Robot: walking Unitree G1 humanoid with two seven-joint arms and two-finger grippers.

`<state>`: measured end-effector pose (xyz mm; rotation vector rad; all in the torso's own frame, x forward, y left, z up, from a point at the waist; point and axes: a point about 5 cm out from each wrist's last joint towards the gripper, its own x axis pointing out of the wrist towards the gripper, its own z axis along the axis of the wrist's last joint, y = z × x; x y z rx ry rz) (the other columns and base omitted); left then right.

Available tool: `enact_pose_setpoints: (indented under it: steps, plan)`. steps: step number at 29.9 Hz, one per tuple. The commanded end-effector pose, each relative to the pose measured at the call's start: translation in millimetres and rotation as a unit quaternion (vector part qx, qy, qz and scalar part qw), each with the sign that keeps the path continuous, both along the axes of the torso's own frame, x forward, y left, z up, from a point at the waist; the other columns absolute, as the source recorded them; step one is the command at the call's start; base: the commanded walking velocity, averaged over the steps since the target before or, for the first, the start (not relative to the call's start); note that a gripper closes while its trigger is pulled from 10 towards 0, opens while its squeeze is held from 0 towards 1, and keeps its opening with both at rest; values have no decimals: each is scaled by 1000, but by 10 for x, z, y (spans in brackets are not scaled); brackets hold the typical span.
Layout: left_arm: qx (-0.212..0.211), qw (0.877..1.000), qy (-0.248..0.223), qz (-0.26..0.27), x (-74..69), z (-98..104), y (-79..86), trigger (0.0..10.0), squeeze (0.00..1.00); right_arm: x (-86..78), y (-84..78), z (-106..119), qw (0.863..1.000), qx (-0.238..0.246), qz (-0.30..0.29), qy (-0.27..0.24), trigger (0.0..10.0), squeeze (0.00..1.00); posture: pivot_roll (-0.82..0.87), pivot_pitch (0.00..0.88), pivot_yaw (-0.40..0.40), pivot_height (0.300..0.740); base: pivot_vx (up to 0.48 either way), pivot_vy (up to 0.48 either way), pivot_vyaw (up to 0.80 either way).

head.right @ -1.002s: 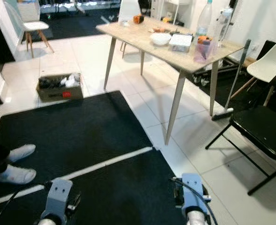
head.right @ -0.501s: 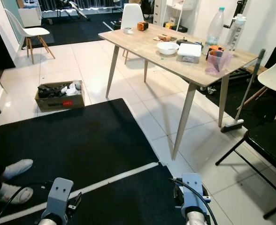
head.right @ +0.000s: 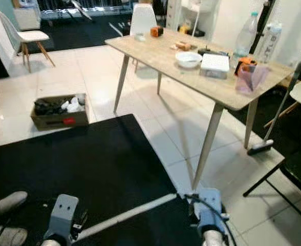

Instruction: Restocking fridge

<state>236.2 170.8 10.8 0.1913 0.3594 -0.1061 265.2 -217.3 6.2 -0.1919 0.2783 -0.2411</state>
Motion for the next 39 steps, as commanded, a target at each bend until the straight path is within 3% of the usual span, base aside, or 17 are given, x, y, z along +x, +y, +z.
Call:
enact_pose_setpoints:
  steps: [1,10,16,17,19,33,39]
  plan:
    - [1,1000,13,1,-41,-51,7,10000,0,-45,-45,-33,1000,-3,-7,9,10000,0,-67,104,34,740,480,0,0]
    - [-2,1000,-17,-9,3,111,-22,10000,0,40,21,110,999,7,-2,-33,10000,0,-59,106,43,740,480,0,0]
    - [-22,995,-94,-6,171,537,-41,10000,0,265,149,450,994,10,27,-105,10000,0,-46,100,37,740,463,0,0]
    - [-22,995,-94,-6,171,537,-41,10000,0,265,149,450,994,10,27,-105,10000,0,-46,100,37,740,379,0,0]
    - [-31,991,-133,-7,252,750,-79,10000,0,349,255,628,989,13,58,-138,10000,0,-43,100,35,740,377,0,0]
    - [-42,983,-174,-32,343,1083,-238,10000,0,471,559,1134,970,20,91,-224,10000,0,-44,86,36,740,378,0,0]
    - [-43,982,-180,-33,381,1154,-235,10000,0,503,567,1198,970,29,86,-224,10000,0,-39,80,37,740,379,0,0]
